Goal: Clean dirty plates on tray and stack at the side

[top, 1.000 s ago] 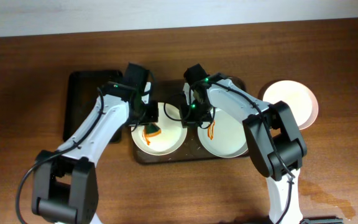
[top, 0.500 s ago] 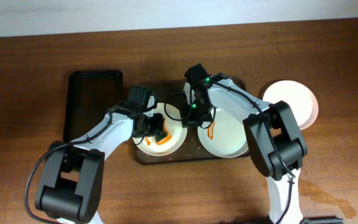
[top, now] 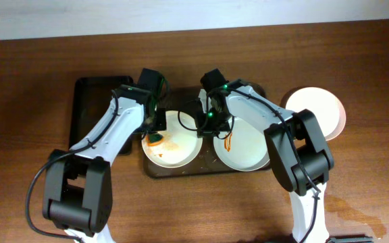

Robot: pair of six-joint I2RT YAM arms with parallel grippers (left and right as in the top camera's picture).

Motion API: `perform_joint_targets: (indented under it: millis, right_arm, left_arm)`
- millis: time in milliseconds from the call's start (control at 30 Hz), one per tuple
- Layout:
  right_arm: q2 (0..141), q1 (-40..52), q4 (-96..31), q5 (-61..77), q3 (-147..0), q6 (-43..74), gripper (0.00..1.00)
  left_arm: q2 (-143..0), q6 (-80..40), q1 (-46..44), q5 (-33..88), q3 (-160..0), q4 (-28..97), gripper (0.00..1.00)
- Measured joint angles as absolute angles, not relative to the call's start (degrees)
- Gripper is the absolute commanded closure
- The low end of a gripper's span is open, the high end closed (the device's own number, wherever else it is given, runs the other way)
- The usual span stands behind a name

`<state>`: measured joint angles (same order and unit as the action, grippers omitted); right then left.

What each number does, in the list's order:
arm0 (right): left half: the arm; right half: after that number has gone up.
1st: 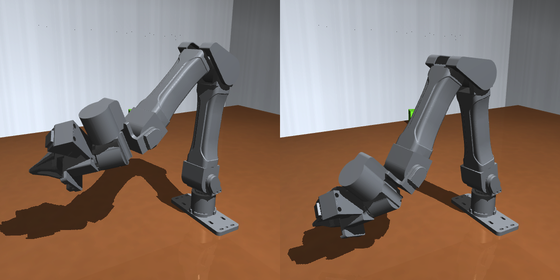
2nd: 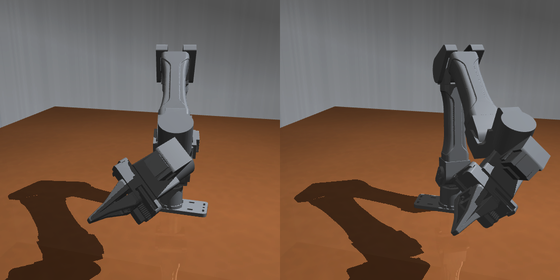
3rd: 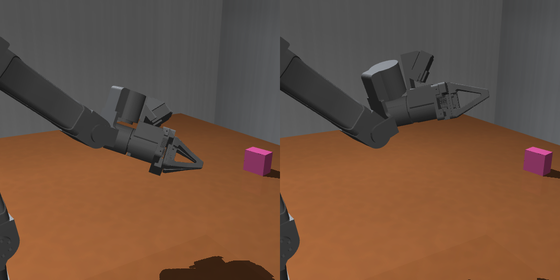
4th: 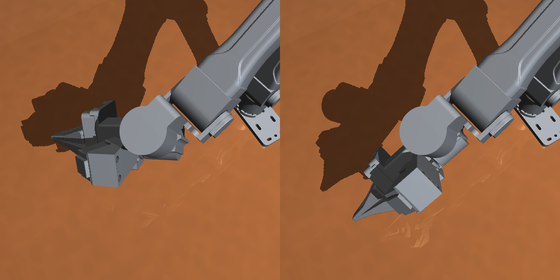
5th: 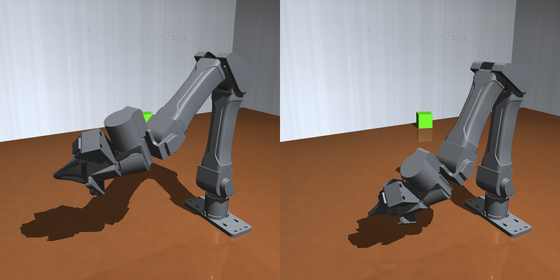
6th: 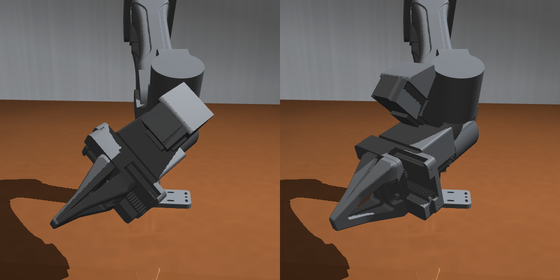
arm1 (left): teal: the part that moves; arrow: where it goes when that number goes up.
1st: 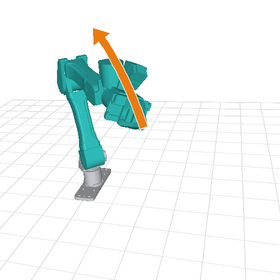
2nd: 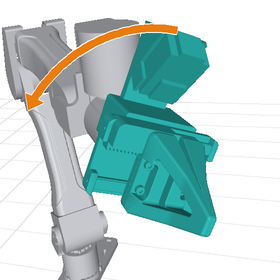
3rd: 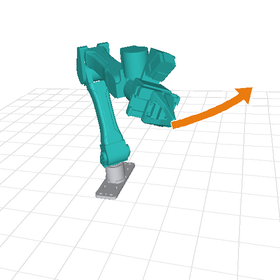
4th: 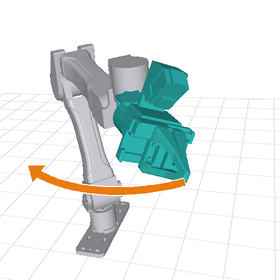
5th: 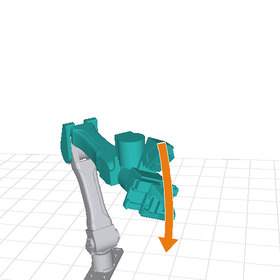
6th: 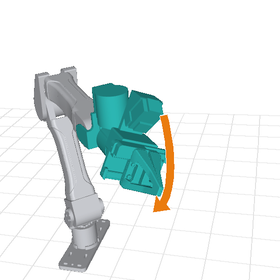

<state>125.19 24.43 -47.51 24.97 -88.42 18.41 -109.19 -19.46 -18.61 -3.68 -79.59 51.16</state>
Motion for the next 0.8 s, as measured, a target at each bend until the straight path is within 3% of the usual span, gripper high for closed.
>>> perform_joint_targets:
  millis: [133, 300, 467, 667, 800]
  right_arm:
    - [125.19, 24.43, -47.46, 24.97, -88.36, 18.41, 0.96]
    - [125.19, 24.38, -47.46, 24.84, -88.36, 18.02, 0.96]
    - [125.19, 24.38, -47.27, 24.99, -88.31, 17.98, 0.96]
    - [125.19, 24.43, -47.00, 24.99, -88.31, 18.04, 0.96]
    - [125.12, 24.43, -46.94, 24.95, -88.31, 18.04, 0.96]
  left_arm:
    - [-109.25, -19.49, -18.85, 10.02, -71.88, 42.92, 1.00]
    - [-108.18, -19.51, -19.14, 11.88, -65.56, 39.62, 1.00]
    - [-108.60, -19.49, -20.23, -3.92, -69.52, 52.18, 1.00]
    - [-109.21, -19.53, -21.26, -24.62, -78.43, 56.58, 1.00]
    - [-108.99, -25.12, -22.52, -29.65, -83.53, 63.20, 1.00]
